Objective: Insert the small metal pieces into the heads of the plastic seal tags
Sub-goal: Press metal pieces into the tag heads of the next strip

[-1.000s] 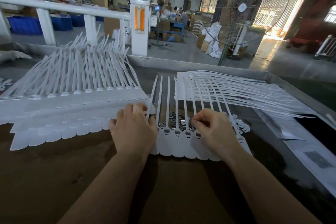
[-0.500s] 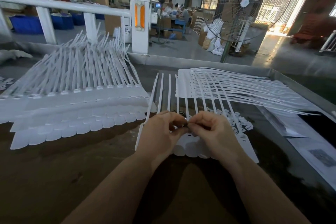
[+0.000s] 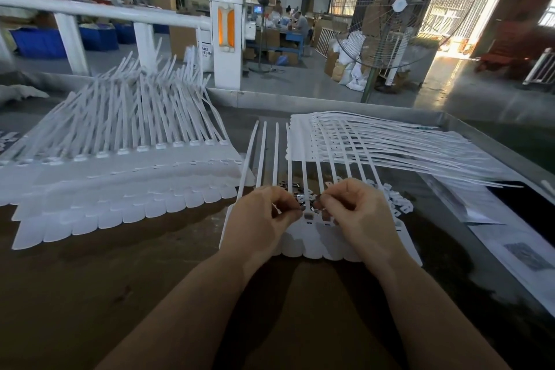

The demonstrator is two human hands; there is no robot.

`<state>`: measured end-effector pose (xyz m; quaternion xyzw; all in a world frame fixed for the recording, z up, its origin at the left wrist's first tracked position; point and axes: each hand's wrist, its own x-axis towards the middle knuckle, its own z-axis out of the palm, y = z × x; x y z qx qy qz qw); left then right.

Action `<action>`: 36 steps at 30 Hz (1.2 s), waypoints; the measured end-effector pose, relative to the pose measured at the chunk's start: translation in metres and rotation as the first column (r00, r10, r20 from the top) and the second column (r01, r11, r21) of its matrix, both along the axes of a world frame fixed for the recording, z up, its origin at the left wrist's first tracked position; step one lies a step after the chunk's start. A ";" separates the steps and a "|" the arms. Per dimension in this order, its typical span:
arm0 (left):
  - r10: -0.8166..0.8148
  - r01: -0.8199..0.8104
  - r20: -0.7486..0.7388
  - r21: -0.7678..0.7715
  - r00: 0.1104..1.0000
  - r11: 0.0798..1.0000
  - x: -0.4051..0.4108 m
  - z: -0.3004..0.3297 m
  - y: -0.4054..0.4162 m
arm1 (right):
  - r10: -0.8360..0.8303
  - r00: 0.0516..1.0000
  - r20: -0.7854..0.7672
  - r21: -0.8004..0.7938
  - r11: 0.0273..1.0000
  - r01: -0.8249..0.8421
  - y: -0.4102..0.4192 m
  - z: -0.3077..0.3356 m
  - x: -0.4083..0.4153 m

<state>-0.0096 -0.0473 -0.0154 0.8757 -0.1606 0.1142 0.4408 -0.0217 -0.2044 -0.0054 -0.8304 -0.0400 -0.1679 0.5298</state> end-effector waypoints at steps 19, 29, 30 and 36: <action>0.002 -0.002 0.008 0.033 1.000 0.999 0.002 -0.002 0.003 | 0.026 1.000 0.010 0.005 1.000 -0.026 -0.002 0.004 -0.002; -0.057 0.057 0.067 0.000 0.996 0.998 -0.001 0.000 0.000 | 0.208 0.977 -0.045 0.110 0.973 -0.202 0.006 0.006 -0.008; -0.060 0.060 0.067 -0.004 0.996 0.998 -0.001 0.001 0.000 | 0.210 0.977 -0.045 0.114 0.972 -0.204 0.007 0.006 -0.008; -0.055 0.056 0.045 -0.027 0.997 0.998 -0.001 0.001 -0.001 | 0.188 0.982 -0.016 0.058 0.981 -0.187 0.006 0.005 -0.007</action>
